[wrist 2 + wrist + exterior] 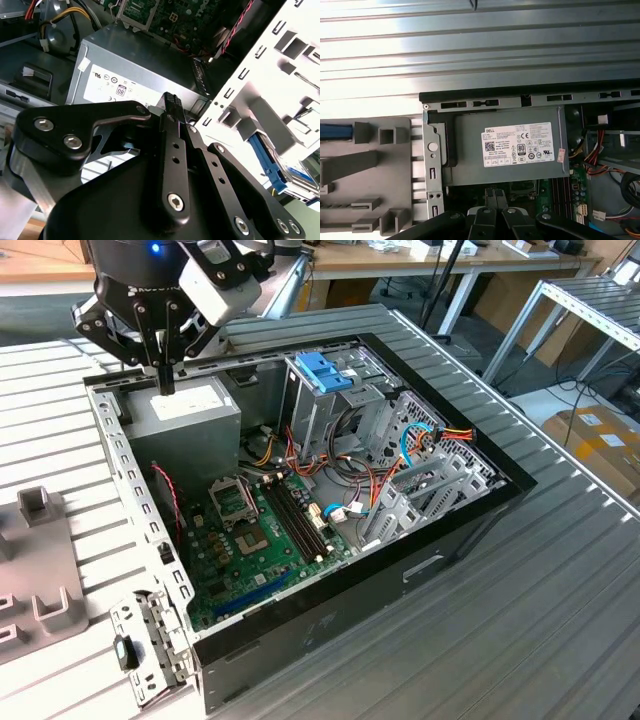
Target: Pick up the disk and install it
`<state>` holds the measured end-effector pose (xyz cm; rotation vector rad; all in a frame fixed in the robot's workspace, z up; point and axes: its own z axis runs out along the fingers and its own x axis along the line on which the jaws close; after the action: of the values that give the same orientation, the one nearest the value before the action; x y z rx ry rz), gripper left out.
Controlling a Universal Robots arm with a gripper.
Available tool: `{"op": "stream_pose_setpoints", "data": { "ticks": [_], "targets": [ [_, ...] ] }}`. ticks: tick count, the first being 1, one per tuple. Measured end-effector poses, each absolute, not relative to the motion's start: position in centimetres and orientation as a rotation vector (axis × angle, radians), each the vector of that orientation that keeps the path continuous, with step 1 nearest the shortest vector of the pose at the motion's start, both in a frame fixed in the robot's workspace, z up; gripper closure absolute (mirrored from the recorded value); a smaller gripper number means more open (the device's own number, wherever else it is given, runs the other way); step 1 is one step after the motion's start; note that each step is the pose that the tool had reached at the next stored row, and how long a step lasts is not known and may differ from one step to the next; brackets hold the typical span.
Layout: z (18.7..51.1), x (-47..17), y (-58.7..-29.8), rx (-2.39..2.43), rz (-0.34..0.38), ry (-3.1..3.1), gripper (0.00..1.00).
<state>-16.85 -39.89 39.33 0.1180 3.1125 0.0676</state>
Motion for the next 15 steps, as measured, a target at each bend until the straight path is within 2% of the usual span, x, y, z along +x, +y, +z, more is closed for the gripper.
{"op": "stream_pose_setpoints", "data": {
  "ticks": [15],
  "targets": [
    [39.33,-17.33,-39.89,0.118,0.068,3.112,0.89]
  ]
}}
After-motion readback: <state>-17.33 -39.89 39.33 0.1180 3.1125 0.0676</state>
